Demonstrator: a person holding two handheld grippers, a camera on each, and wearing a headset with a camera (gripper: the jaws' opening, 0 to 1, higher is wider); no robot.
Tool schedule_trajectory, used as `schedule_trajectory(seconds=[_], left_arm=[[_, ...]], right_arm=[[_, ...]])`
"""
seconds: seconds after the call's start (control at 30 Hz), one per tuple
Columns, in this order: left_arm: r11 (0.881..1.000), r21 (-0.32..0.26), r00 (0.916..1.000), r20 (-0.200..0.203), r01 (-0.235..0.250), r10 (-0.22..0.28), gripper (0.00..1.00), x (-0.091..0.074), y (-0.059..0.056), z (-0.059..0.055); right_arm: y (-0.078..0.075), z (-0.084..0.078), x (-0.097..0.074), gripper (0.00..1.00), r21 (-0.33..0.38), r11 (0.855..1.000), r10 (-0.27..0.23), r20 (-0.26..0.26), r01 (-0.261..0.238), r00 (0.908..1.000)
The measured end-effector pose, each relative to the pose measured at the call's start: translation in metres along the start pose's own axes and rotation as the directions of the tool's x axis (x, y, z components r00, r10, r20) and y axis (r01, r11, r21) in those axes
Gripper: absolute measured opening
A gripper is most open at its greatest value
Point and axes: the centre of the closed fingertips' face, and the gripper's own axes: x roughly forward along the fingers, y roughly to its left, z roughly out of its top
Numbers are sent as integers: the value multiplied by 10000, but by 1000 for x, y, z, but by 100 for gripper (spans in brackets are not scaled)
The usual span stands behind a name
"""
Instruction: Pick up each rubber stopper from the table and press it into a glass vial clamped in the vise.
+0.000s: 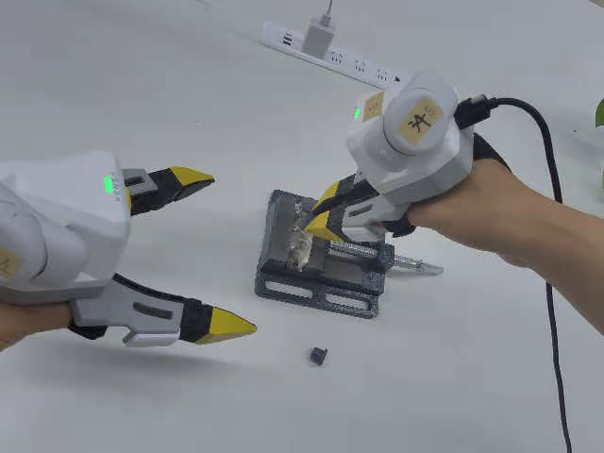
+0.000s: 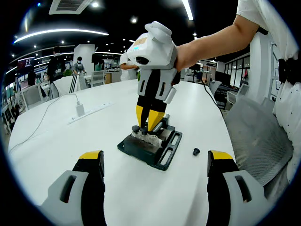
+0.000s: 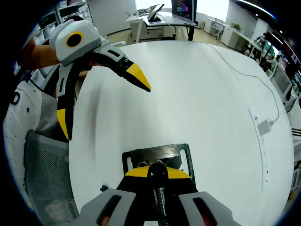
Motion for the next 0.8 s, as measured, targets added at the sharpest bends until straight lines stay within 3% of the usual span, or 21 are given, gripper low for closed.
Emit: schedule_trajectory(seconds=[0.43, 0.8], left_arm=[[9999, -113, 9999, 151, 3, -1, 90, 1, 0, 2], [9997, -225, 9996, 268, -10, 16, 88, 2, 2, 3]], right_arm=[[-6, -4, 2, 6, -382, 9993, -24, -372, 10, 9993], [-8, -5, 3, 6, -119, 9999, -124, -491, 118, 9987]])
